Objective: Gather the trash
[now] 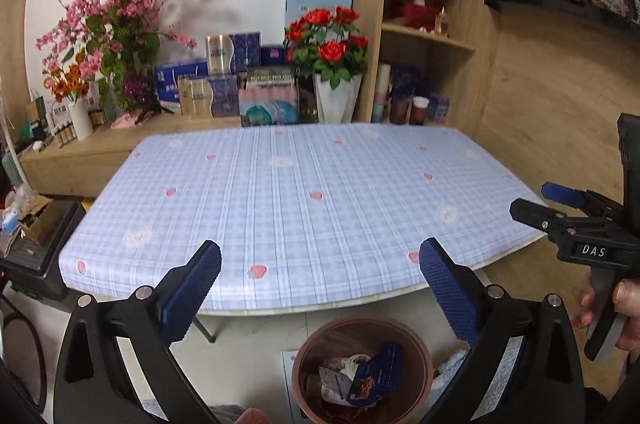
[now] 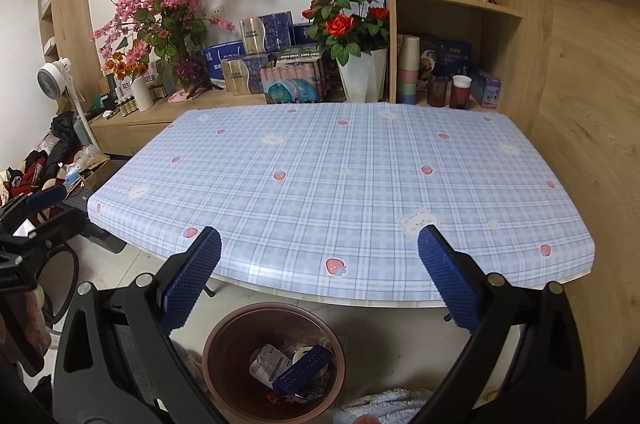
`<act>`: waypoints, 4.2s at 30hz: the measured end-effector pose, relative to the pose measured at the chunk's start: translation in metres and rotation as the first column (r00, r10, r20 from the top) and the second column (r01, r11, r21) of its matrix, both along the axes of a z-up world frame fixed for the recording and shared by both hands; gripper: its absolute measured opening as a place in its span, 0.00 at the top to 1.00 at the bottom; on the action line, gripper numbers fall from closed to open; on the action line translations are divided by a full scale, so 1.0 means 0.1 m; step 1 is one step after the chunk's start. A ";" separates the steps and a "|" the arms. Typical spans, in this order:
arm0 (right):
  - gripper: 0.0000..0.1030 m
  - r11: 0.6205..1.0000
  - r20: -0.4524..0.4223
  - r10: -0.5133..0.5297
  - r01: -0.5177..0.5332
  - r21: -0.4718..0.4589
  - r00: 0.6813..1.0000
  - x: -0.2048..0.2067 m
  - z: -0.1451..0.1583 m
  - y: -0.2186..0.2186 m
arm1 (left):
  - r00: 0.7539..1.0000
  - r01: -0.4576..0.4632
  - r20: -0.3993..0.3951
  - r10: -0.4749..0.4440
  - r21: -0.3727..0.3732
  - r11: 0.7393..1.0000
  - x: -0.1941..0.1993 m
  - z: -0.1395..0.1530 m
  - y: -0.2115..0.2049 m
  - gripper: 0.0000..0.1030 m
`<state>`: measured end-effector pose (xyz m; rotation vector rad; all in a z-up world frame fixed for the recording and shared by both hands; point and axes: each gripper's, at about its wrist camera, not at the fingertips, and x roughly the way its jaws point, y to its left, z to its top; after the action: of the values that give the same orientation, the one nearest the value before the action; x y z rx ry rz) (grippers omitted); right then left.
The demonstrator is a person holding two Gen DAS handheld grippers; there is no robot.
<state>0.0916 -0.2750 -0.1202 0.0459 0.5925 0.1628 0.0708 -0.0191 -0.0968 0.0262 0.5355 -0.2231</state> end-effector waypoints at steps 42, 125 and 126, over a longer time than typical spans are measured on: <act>0.06 0.995 0.122 -0.022 0.034 -0.090 0.992 -0.56 0.91 0.07 | 0.979 -0.078 0.196 0.063 0.068 0.995 -0.61 0.98 0.09 0.06; 0.06 0.989 0.089 -0.068 0.078 -0.124 0.994 -0.52 0.67 -0.03 | 0.977 -0.121 0.190 0.099 0.107 0.987 -0.60 0.85 0.10 0.06; 0.06 0.989 0.088 -0.067 0.078 -0.125 0.994 -0.52 0.67 -0.04 | 0.977 -0.122 0.191 0.100 0.107 0.987 -0.60 0.85 0.10 0.06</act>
<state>0.0401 -0.2787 -0.0531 -0.0633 0.5155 0.0558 0.0109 -0.0095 -0.0122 0.1307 0.3629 -0.0785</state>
